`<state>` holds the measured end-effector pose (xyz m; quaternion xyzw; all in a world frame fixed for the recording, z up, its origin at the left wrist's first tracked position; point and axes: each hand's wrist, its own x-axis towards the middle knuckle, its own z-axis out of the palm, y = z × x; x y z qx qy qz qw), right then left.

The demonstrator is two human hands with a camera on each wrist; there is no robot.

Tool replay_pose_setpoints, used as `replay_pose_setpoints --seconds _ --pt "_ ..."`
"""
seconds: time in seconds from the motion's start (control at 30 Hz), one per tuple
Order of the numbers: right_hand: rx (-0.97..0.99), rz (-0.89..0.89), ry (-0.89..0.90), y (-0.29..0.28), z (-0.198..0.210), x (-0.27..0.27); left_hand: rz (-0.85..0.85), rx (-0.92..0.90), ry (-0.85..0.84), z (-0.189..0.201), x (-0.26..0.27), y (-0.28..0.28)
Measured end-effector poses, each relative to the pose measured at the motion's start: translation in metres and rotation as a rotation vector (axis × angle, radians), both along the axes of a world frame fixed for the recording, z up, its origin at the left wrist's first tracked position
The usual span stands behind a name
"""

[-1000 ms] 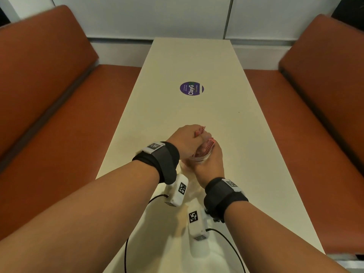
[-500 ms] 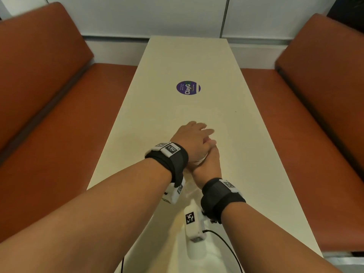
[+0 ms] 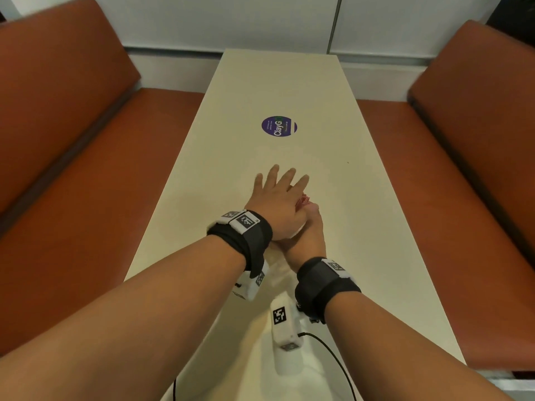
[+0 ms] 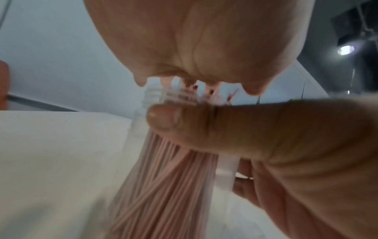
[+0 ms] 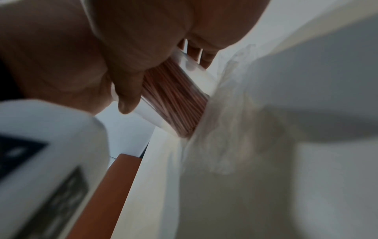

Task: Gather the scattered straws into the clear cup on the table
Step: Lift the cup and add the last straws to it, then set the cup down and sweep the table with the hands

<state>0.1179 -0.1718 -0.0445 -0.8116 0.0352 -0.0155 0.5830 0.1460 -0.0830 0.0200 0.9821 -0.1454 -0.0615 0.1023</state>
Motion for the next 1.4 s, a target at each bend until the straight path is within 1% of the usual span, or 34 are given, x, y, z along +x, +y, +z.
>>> replay_pose_setpoints --seconds 0.03,0.07,0.1,0.17,0.2,0.23,0.27,0.3,0.33,0.4,0.5,0.57,0.63,0.7,0.73,0.8,0.83,0.87,0.9,0.93,0.97,1.0,1.03,1.07,1.1,1.13,1.2,1.23,1.3,1.4 --pt "0.022 0.010 -0.004 -0.002 0.005 -0.002 0.006 -0.047 -0.029 0.003 -0.004 0.004" --pt "0.023 0.009 -0.003 -0.006 0.008 -0.005 0.020 -0.121 -0.102 0.006 -0.011 0.010" --pt "-0.017 0.010 -0.004 -0.011 0.010 -0.008 0.051 -0.230 -0.219 0.006 -0.021 0.018" --pt "-0.137 0.030 0.011 -0.022 0.011 -0.014 0.171 -0.438 -0.465 -0.002 -0.047 0.038" --pt "-0.195 0.037 0.031 -0.029 0.012 -0.018 0.247 -0.471 -0.489 -0.009 -0.061 0.048" --pt "-0.253 0.034 0.041 -0.035 0.011 -0.020 0.305 -0.464 -0.402 -0.018 -0.073 0.054" --pt "-0.306 0.034 0.033 -0.043 0.011 -0.024 0.342 -0.403 -0.239 -0.027 -0.083 0.056" --pt "-0.352 0.034 0.015 -0.050 0.010 -0.027 0.339 -0.293 -0.066 -0.036 -0.089 0.054" --pt "-0.387 0.040 -0.007 -0.055 0.007 -0.029 0.315 -0.180 0.052 -0.043 -0.092 0.050" --pt "-0.446 0.062 -0.053 -0.062 0.004 -0.035 0.251 -0.024 0.163 -0.053 -0.093 0.040" --pt "-0.543 0.137 -0.125 -0.063 0.006 -0.045 0.157 0.027 0.258 -0.051 -0.094 0.033" --pt "-0.616 0.273 -0.196 -0.057 0.014 -0.052 0.000 0.159 0.218 -0.041 -0.096 0.039" --pt "-0.664 0.489 -0.236 -0.044 0.027 -0.058 -0.178 0.323 0.130 -0.022 -0.097 0.048" --pt "-0.679 0.681 -0.163 -0.027 0.041 -0.060 -0.296 0.421 0.067 0.000 -0.098 0.059" --pt "-0.677 0.740 -0.102 -0.017 0.048 -0.060 -0.338 0.464 0.039 0.012 -0.097 0.064" --pt "-0.633 0.794 -0.023 0.000 0.057 -0.059 -0.387 0.506 -0.019 0.031 -0.098 0.072" --pt "-0.602 0.790 -0.003 0.007 0.060 -0.058 -0.375 0.489 -0.046 0.038 -0.100 0.078" --pt "-0.559 0.770 0.021 0.014 0.061 -0.057 -0.323 0.436 -0.070 0.043 -0.102 0.085" --pt "-0.480 0.734 0.059 0.021 0.062 -0.057 -0.213 0.323 -0.074 0.047 -0.105 0.095" --pt "-0.347 0.680 0.119 0.027 0.063 -0.059 -0.054 0.154 -0.040 0.048 -0.109 0.105" --pt "-0.167 0.617 0.197 0.034 0.064 -0.061 0.112 -0.039 0.033 0.048 -0.116 0.115" --pt "0.041 0.559 0.284 0.042 0.066 -0.063 0.246 -0.207 0.149 0.046 -0.123 0.124" --pt "0.227 0.511 0.360 0.050 0.067 -0.066 0.331 -0.338 0.286 0.042 -0.130 0.131" --pt "0.362 0.475 0.418 0.057 0.066 -0.067 0.376 -0.448 0.422 0.034 -0.137 0.138" --pt "0.440 0.455 0.454 0.064 0.066 -0.068 0.394 -0.544 0.520 0.025 -0.143 0.143" --pt "0.480 0.448 0.478 0.073 0.063 -0.070 0.418 -0.617 0.567 0.017 -0.151 0.149" --pt "0.454 0.441 0.487 0.087 0.058 -0.072 0.491 -0.689 0.584 0.005 -0.162 0.161" --pt "0.387 0.436 0.481 0.091 0.054 -0.072 0.541 -0.732 0.591 0.000 -0.167 0.168" --pt "0.202 0.420 0.452 0.099 0.041 -0.070 0.626 -0.791 0.611 -0.007 -0.176 0.181" --pt "-0.097 0.401 0.350 0.108 0.022 -0.065 0.707 -0.781 0.654 -0.018 -0.188 0.194"
